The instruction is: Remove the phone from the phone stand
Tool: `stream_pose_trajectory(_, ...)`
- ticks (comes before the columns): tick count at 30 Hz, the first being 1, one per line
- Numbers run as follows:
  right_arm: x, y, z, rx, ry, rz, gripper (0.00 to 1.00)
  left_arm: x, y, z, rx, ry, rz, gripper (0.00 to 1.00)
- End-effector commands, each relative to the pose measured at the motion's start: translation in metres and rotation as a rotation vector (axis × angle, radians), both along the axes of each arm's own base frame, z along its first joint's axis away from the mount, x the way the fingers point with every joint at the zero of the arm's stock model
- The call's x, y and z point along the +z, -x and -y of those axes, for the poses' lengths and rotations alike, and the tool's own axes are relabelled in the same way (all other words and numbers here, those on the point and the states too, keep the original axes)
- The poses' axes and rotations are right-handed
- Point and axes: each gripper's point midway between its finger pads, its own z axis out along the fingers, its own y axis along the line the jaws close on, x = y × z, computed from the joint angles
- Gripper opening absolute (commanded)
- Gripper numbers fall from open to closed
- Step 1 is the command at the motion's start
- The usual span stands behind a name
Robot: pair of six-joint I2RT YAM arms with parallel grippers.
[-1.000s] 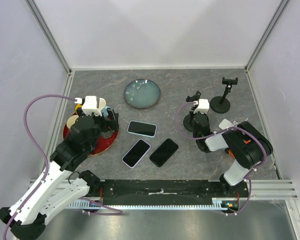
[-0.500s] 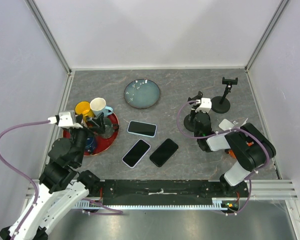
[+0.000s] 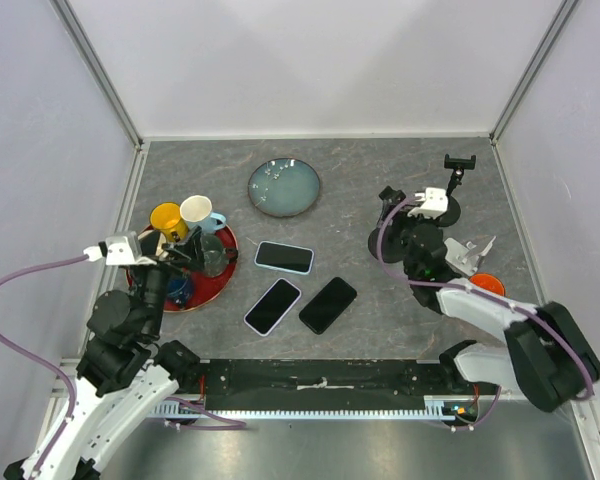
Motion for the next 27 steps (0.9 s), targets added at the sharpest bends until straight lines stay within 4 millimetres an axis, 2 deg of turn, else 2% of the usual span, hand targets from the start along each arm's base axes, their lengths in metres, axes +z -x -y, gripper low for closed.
stream_pose_trajectory(1, 0.030, 0.018, 0.010, -0.004, -0.019, 0.023, 0.91, 0.013, 0.001, -0.006, 0.023, 0.013, 0.056, 1.00)
stream_pose_trajectory(6, 0.063, 0.035, 0.020, -0.005, -0.020, 0.064, 0.98, 0.013, 0.002, -0.008, 0.028, 0.021, 0.059, 1.00)
stream_pose_trajectory(10, 0.097, 0.051, 0.032, -0.018, -0.029, 0.121, 0.98, 0.015, 0.005, -0.011, 0.035, 0.032, 0.077, 1.00)
stream_pose_trajectory(17, 0.136, 0.074, 0.047, -0.037, -0.023, 0.181, 0.98, 0.019, 0.012, -0.019, 0.057, 0.064, 0.122, 1.00)
stream_pose_trajectory(21, 0.164, 0.088, 0.062, -0.077, 0.009, 0.234, 0.98, 0.022, 0.018, -0.028, 0.080, 0.114, 0.155, 1.00)
stream_pose_trajectory(22, 0.177, 0.095, 0.069, -0.097, 0.002, 0.263, 0.98, 0.025, 0.022, -0.031, 0.081, 0.122, 0.175, 1.00)
stream_pose_trajectory(27, 0.216, 0.116, 0.092, -0.167, 0.062, 0.346, 0.98, 0.031, 0.032, -0.039, 0.092, 0.151, 0.241, 1.00)
